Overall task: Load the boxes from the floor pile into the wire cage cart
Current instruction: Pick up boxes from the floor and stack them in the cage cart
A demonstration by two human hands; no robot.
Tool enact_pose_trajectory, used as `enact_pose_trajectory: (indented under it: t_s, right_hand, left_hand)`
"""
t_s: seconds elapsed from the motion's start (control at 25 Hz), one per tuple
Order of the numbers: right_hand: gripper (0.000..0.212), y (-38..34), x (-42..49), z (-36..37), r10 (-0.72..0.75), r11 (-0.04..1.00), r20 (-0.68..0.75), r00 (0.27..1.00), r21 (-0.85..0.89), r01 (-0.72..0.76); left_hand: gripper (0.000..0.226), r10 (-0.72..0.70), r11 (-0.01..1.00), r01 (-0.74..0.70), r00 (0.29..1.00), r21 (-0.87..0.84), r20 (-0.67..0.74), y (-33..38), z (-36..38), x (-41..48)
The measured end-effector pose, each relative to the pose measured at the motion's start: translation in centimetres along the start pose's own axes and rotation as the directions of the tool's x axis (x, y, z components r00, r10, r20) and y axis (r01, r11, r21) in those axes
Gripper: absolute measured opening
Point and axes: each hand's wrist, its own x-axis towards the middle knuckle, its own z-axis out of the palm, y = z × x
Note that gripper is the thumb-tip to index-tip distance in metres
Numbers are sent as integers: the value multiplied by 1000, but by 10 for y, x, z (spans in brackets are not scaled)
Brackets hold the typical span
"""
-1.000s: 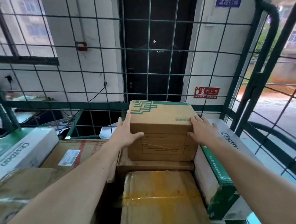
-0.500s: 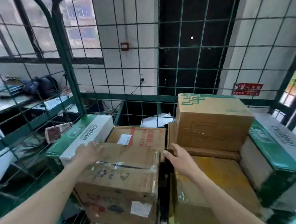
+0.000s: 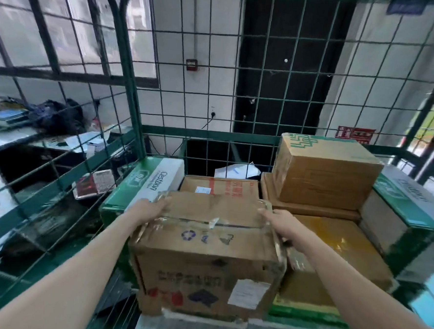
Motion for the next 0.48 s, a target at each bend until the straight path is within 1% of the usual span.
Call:
enact_pose_trajectory:
  t_s: [0.08,0.12,0.16,0.24,0.32,0.36,0.4,0.44,0.48]
  right_hand:
    - [74,-28,-16,-12,-11,1000,-29,1000,-15,10]
    - [76,-41,-25,-18,-19,1000,-61,998,-14,18]
    - [74,-54,-32,-24,-57,998,-101,993,7,58]
    - [58,-79,-45,-39,-184,974,-223,957,91,209]
    - [48,-98,-59,-51,-320,902,-359,877,166,398]
    - [48,-105,-65,-53,-344,873,-401,849,197,447]
    - [48,-107,-66,-52,-336,861,-418,844,227,455]
    - [47,-108,-64,-48,-305,870,-415,857,246,428]
    - [48,-103,-57,-43,-269,886,-410,871,250,391]
  left_hand:
    - [89,50,998,-50,999,-39,-16,23,-23,-15]
    - [89,84,994,-87,995,-62,-44,35,-34,-24]
    - [89,120,986,-131,988,-107,-97,44,-48,-33]
    - [101,165,944,-234,945,-232,-283,60,-76,-42]
    - [107,166,867,-354,869,-350,-466,67,-97,-46]
    - [107,155,820,-386,860,-423,-486,67,-101,-46]
    - [108,148,785,-378,884,-491,-444,67,-102,-45]
    - [106,143,772,-330,923,-544,-357,66,-99,-47]
    - [99,136,760,-272,955,-590,-264,64,-91,-46]
